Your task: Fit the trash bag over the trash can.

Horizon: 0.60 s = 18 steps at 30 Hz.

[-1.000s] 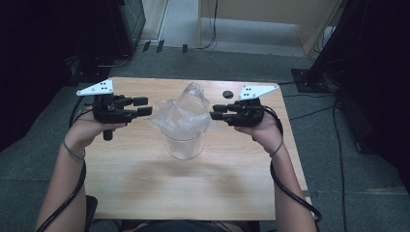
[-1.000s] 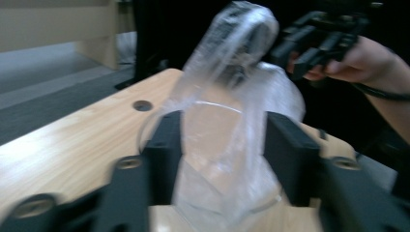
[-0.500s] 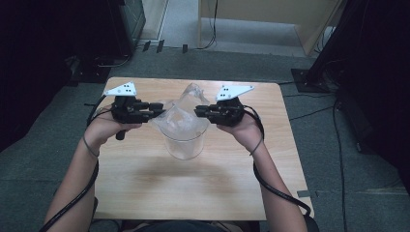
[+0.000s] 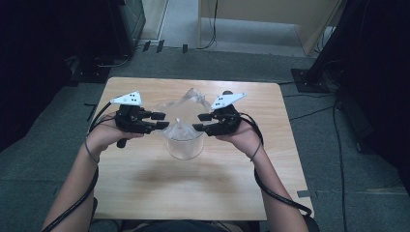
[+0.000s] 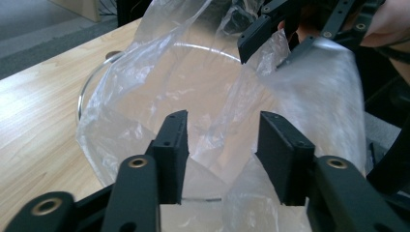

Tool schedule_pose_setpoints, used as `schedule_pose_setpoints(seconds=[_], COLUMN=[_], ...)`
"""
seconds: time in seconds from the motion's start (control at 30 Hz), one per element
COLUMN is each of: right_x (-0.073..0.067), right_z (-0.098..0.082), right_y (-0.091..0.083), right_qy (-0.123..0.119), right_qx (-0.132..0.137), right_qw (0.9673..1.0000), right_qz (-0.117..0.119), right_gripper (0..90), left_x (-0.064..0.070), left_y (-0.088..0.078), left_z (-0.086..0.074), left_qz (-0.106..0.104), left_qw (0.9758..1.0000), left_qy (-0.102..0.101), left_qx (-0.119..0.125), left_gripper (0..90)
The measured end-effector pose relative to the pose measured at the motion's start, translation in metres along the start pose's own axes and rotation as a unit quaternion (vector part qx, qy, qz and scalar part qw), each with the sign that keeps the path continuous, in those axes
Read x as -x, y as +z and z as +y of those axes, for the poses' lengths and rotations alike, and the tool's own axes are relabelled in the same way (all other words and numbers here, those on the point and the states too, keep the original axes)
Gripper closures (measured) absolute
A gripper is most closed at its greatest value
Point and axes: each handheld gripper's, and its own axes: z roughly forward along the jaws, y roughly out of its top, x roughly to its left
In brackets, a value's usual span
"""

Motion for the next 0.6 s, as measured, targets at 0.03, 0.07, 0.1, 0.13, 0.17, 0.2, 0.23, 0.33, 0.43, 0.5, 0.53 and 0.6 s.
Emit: schedule_pose_setpoints(seconds=[0.03, 0.07, 0.1, 0.13, 0.17, 0.2, 0.23, 0.33, 0.43, 0.5, 0.53, 0.6], right_x=[-0.001, -0.001, -0.001, -0.001, -0.001, -0.002, -0.002, -0.005, -0.004, -0.002, -0.001, 0.000], right_z=[-0.001, -0.002, -0.003, -0.004, -0.005, -0.006, -0.008, -0.011, -0.014, -0.016, -0.017, -0.018], right_y=[0.000, -0.001, -0.001, -0.002, -0.003, -0.003, -0.004, -0.006, -0.008, -0.009, -0.009, -0.008], right_qy=[0.000, 0.001, 0.005, 0.009, 0.014, 0.018, 0.020, 0.018, 0.026, 0.031, 0.033, 0.033], right_qx=[-0.002, -0.003, 0.000, 0.004, 0.007, 0.007, 0.004, 0.000, 0.004, 0.004, 0.003, 0.000], right_qw=[1.0000, 1.0000, 1.0000, 0.9999, 0.9999, 0.9998, 0.9998, 0.9997, 0.9992, 0.9990, 0.9988, 0.9988], right_qz=[0.000, -0.001, -0.003, -0.004, -0.002, -0.002, -0.002, -0.016, -0.030, -0.032, -0.035, -0.037], right_gripper=[48.9, 46.3, 43.7, 41.7, 39.2, 37.5, 36.1, 32.6, 31.3, 31.1, 31.2, 31.1], left_x=[0.001, 0.002, 0.003, 0.003, 0.004, 0.004, 0.005, 0.005, 0.004, 0.003, 0.002, 0.002], left_y=[0.000, 0.001, 0.001, 0.001, 0.001, 0.000, -0.001, -0.002, -0.003, -0.002, -0.002, 0.000], left_z=[-0.001, -0.002, -0.003, -0.004, -0.005, -0.007, -0.008, -0.012, -0.015, -0.017, -0.018, -0.021], left_qz=[0.006, 0.014, 0.019, 0.022, 0.025, 0.027, 0.029, 0.040, 0.046, 0.048, 0.047, 0.045], left_qw=[1.0000, 0.9998, 0.9996, 0.9995, 0.9994, 0.9993, 0.9992, 0.9985, 0.9982, 0.9982, 0.9983, 0.9984], left_qy=[0.007, 0.013, 0.019, 0.024, 0.024, 0.026, 0.028, 0.036, 0.037, 0.036, 0.033, 0.032], left_qx=[-0.001, -0.002, -0.003, -0.004, -0.004, -0.005, -0.005, -0.006, -0.006, -0.006, -0.005, -0.010], left_gripper=[47.6, 44.9, 42.5, 40.6, 38.4, 36.8, 35.4, 30.7, 27.6, 26.6, 26.0, 25.0])
